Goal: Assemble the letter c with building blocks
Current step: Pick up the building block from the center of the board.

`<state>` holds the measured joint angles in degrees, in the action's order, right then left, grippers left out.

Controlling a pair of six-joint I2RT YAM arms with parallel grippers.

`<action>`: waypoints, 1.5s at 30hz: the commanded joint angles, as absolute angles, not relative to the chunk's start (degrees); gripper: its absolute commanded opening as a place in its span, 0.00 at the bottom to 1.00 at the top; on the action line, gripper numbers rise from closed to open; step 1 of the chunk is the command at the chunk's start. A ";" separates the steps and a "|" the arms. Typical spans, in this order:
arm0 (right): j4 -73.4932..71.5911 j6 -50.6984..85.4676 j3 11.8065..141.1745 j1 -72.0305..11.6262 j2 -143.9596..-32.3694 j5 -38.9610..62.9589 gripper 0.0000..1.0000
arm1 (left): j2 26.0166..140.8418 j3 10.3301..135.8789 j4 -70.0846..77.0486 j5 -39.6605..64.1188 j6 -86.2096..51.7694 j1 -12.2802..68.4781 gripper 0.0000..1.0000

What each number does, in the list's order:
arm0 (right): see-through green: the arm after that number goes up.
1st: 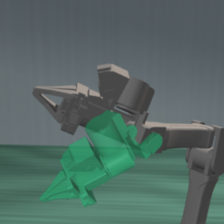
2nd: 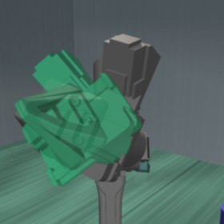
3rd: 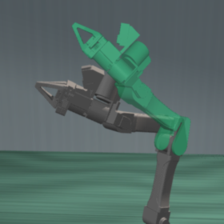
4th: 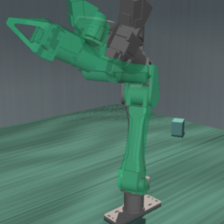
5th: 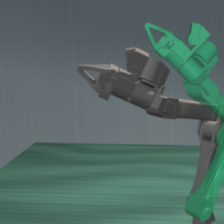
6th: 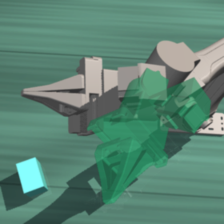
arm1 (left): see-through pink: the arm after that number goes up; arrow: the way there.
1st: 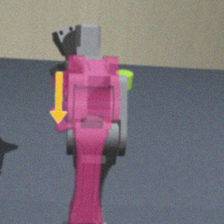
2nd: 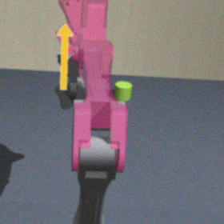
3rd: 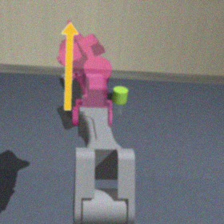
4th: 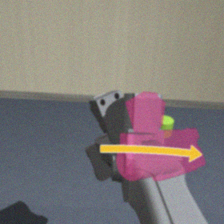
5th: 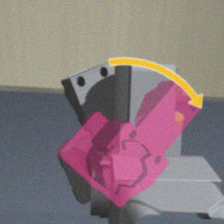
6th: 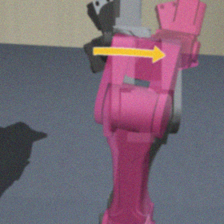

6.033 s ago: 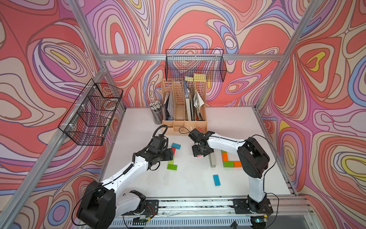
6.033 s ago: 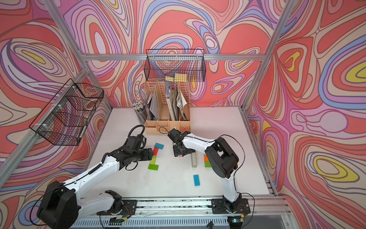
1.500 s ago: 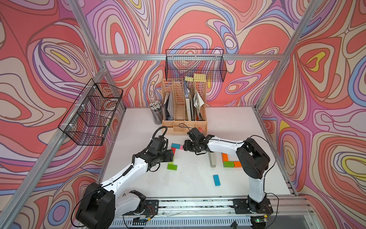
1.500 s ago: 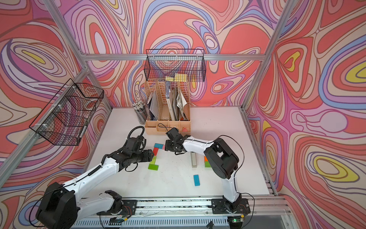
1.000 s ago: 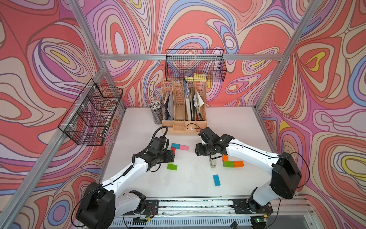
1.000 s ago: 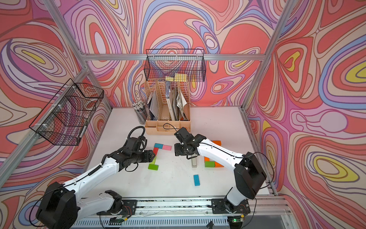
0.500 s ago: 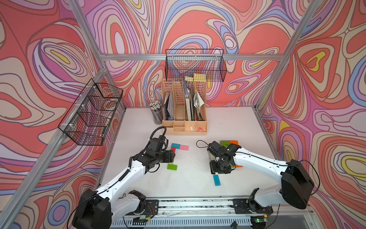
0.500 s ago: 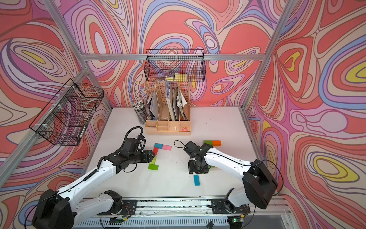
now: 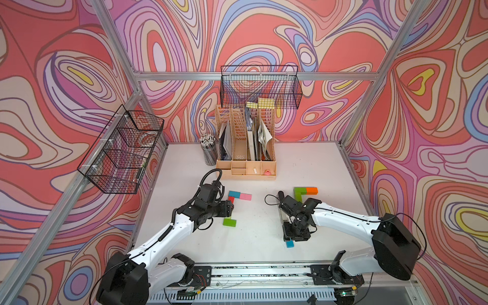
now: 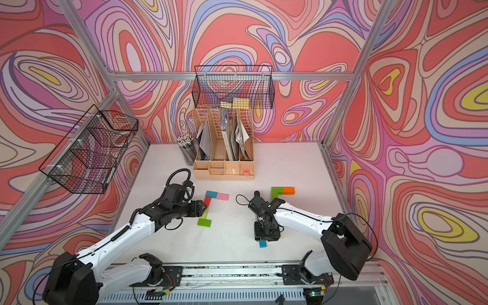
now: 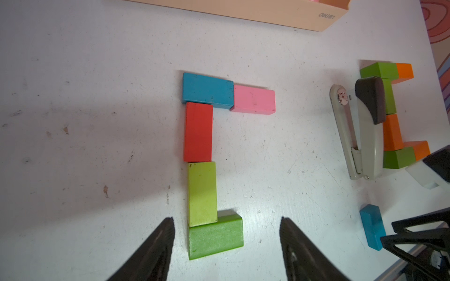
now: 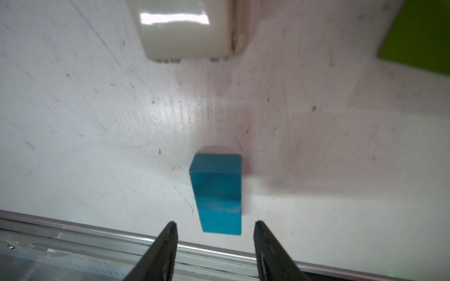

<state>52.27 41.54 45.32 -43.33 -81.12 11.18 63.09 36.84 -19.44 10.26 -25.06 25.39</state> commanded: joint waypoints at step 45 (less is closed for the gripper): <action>59.68 5.49 71.02 -46.60 -93.76 -0.87 0.15 | 62.59 34.13 -19.34 5.61 -29.05 24.96 0.74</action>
<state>58.00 14.11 68.82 -45.04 -91.09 3.84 62.08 35.59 -19.33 8.16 -26.57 25.39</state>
